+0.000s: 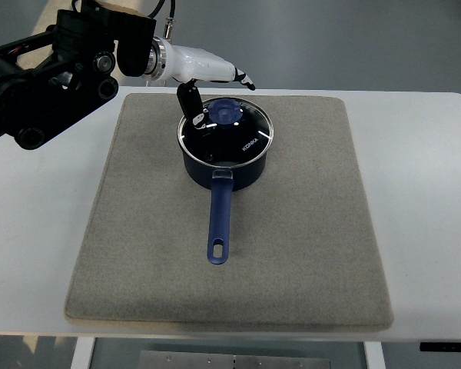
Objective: Open pot lid and place left with left hand
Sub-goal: 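Reach the left hand over the pot and lower onto the blue knob, then close the left hand fingers around the blue lid knob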
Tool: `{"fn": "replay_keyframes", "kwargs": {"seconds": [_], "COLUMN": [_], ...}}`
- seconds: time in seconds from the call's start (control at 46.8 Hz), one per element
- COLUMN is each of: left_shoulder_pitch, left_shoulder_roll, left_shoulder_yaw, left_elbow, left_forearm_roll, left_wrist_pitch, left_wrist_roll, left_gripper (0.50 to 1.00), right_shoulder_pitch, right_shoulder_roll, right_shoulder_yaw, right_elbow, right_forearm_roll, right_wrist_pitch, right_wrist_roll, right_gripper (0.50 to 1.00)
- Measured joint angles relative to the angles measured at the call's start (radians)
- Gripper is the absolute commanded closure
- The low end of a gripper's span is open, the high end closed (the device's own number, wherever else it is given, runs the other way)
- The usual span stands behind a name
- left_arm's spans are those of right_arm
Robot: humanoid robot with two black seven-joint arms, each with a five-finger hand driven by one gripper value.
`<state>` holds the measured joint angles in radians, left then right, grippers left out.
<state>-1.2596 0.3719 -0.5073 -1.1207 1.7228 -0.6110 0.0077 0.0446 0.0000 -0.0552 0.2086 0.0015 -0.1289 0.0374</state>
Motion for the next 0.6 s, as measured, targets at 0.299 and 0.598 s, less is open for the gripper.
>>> {"fn": "replay_keyframes", "kwargs": {"seconds": [0.299,0.598], "left_shoulder_pitch": [0.003,0.003], "left_shoulder_roll": [-0.03,-0.057], "left_shoulder_yaw": [0.02,0.024], "left_elbow": [0.042,0.069], "left_forearm_roll": [0.049,0.05], "left_wrist_pitch": [0.0,0.0], "left_wrist_roll": [0.0,0.0], "left_gripper": [0.525,0.679], "right_shoulder_pitch": [0.0,0.0], "right_shoulder_roll": [0.0,0.0], "right_shoulder_yaw": [0.0,0.0], "right_elbow": [0.0,0.0], "right_forearm_roll": [0.0,0.0], "right_wrist_pitch": [0.0,0.0], "right_wrist_roll": [-0.001,0.0], "right_gripper": [0.585,0.585]}}
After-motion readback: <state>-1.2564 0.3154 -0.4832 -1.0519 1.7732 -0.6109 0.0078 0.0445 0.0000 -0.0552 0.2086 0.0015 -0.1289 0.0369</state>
